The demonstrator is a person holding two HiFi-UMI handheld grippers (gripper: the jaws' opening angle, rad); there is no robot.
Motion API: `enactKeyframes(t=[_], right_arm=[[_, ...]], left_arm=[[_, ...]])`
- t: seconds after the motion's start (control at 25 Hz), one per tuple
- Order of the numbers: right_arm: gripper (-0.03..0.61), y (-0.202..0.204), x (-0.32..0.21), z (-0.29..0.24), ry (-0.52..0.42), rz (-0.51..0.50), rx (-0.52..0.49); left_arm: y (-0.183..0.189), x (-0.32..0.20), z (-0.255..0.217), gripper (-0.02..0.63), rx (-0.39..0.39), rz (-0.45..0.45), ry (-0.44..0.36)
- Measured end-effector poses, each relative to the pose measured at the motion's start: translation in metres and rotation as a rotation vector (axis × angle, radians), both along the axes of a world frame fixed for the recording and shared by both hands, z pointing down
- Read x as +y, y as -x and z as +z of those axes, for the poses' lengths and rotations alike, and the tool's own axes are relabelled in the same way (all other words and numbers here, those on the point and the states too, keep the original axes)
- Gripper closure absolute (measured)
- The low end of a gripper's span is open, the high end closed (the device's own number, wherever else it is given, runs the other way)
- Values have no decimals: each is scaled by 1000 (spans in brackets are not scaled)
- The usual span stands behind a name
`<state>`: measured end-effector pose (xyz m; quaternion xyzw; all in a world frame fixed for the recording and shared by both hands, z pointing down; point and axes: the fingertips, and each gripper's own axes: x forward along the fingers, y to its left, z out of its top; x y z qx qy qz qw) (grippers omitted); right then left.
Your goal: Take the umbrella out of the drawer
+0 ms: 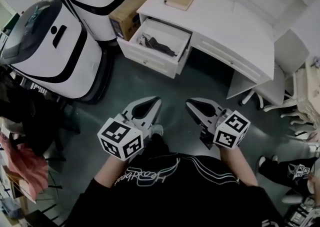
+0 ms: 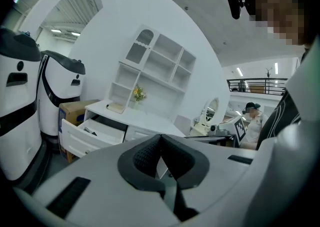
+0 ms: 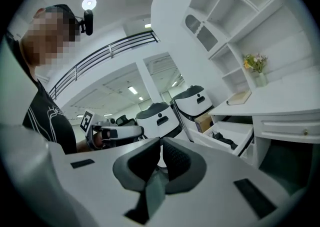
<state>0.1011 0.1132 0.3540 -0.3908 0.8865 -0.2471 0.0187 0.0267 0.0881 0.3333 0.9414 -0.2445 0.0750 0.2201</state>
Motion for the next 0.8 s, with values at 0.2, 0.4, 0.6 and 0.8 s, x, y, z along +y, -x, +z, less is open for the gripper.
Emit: enactKeyframes(t=[0.2,0.4,0.6,0.8], right_arm=[[534,40,-100,-1,2,-4,13],[534,46,-168,12,21,-3,28],[532,33,-224,28,37,-21,50],[532,11,-287,49,74,-39,59]], left_arm=[[38,-100,10,597,-9,20,26],[47,-165,32,597,-11,14,64],[38,-214,47,597,-15,8,101],[22,-267,54,597,-35,-13,120]])
